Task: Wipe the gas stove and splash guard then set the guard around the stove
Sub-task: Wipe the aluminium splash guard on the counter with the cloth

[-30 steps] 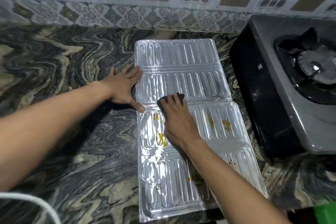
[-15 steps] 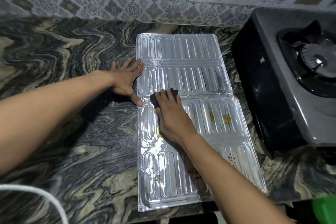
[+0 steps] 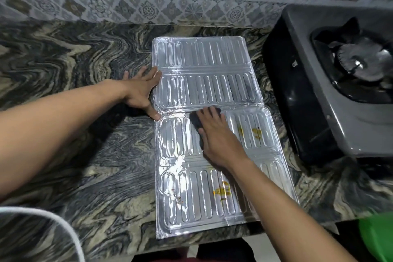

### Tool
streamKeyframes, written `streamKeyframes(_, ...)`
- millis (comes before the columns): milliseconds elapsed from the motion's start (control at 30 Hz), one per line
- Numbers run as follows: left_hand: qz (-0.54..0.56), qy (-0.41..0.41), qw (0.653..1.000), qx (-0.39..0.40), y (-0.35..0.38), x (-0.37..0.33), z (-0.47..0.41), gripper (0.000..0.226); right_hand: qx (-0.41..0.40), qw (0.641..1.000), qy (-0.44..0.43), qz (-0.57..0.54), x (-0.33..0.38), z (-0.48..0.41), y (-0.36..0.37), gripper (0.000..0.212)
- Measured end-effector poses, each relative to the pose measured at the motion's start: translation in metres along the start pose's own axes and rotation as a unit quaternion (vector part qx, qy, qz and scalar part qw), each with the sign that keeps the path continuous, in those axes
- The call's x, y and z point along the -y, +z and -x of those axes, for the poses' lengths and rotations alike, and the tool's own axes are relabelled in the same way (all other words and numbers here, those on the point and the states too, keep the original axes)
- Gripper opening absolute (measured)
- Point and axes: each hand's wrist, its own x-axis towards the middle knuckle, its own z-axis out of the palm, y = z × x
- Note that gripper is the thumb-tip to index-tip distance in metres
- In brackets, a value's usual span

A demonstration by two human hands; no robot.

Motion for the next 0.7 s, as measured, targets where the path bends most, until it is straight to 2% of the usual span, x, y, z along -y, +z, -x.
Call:
streamKeyframes(100,-0.002,0.01,1.0,-0.026,0.002,-0.006,0.01,0.141,-0.018,1.0,0.02,0.004,-0.009,-0.001,-0.002,0.054)
streamKeyframes(200,0.0,0.058,0.993,-0.101,0.021,-0.015,0.036,0.109,-0.034,0.999,0.019,-0.023,-0.006,0.001,-0.001,0.053)
streamKeyframes(233,0.009,0.068,0.992,-0.109,0.029,-0.019,0.047,0.105,-0.036,0.999,0.019,-0.033,-0.005,0.0,-0.002,0.052)
streamKeyframes(267,0.011,0.072,0.992,-0.102,0.038,-0.023,0.057,0.109,-0.035,0.999,0.018,-0.035,-0.006,0.0,-0.002,0.052)
streamKeyframes(367,-0.04,0.055,0.997,-0.037,0.058,-0.034,0.076,0.143,-0.026,0.999,0.008,-0.021,-0.009,0.0,-0.001,0.051)
streamKeyframes(433,-0.059,0.031,0.998,-0.017,0.063,-0.036,0.078,0.154,-0.024,1.0,0.001,-0.016,-0.01,0.0,-0.002,0.052)
streamKeyframes(600,-0.051,0.01,0.999,-0.01,0.062,-0.04,0.081,0.155,0.0,0.999,-0.03,-0.012,-0.018,0.001,-0.005,0.054)
streamKeyframes(700,-0.06,-0.001,0.998,-0.001,0.06,-0.045,0.082,0.155,0.002,1.0,0.0,-0.001,-0.038,0.007,-0.011,0.056)
